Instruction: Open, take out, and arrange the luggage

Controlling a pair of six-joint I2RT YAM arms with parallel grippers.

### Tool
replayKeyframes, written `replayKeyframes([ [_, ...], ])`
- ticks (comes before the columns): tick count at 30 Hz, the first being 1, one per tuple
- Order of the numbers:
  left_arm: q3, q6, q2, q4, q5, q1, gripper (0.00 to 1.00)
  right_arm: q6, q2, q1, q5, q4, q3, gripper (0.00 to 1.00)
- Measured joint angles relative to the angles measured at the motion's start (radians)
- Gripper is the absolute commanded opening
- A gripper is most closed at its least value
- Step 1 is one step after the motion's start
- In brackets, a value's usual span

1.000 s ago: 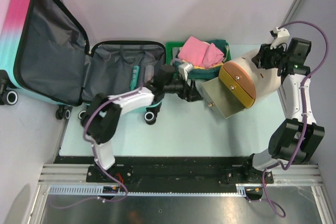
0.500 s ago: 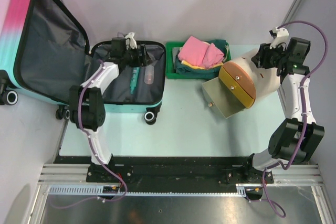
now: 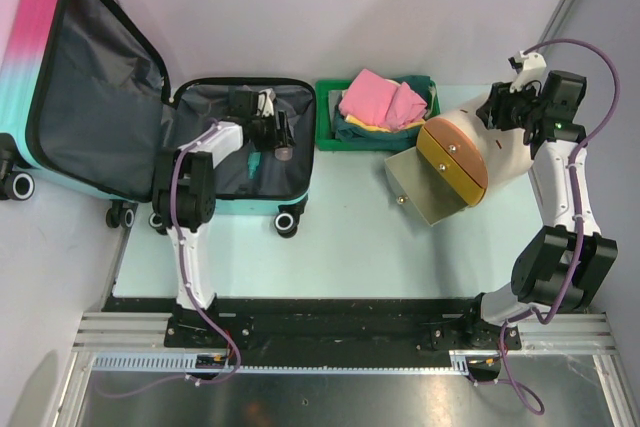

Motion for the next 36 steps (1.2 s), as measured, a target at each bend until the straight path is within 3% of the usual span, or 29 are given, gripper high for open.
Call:
replayKeyframes([
  [4,0.040,0.000,0.043,0.000,-0.012,-0.009,0.59,-0.003,0.000,0.002,0.002,0.000,0.000,0.50],
  [5,0.045,0.000,0.051,0.000,-0.012,-0.009,0.50,-0.003,0.001,0.002,0.003,0.000,0.000,0.50],
  [11,0.044,0.001,0.051,-0.002,0.012,-0.011,0.28,-0.005,0.003,0.002,0.002,0.004,0.000,0.50],
  [17,-0.025,-0.012,-0.113,-0.039,0.064,-0.022,0.13,-0.010,0.003,0.002,0.002,0.004,0.000,0.50],
  [20,-0.027,-0.043,-0.224,-0.033,0.095,-0.057,0.10,-0.014,0.002,0.001,0.002,0.003,0.000,0.50],
  [25,-0.021,-0.192,-0.320,0.033,0.158,-0.214,0.10,-0.014,0.002,0.001,0.002,0.004,-0.002,0.50],
  [36,-0.022,-0.541,-0.131,0.268,0.187,-0.535,0.15,-0.025,-0.008,0.000,-0.016,0.003,-0.011,0.50],
])
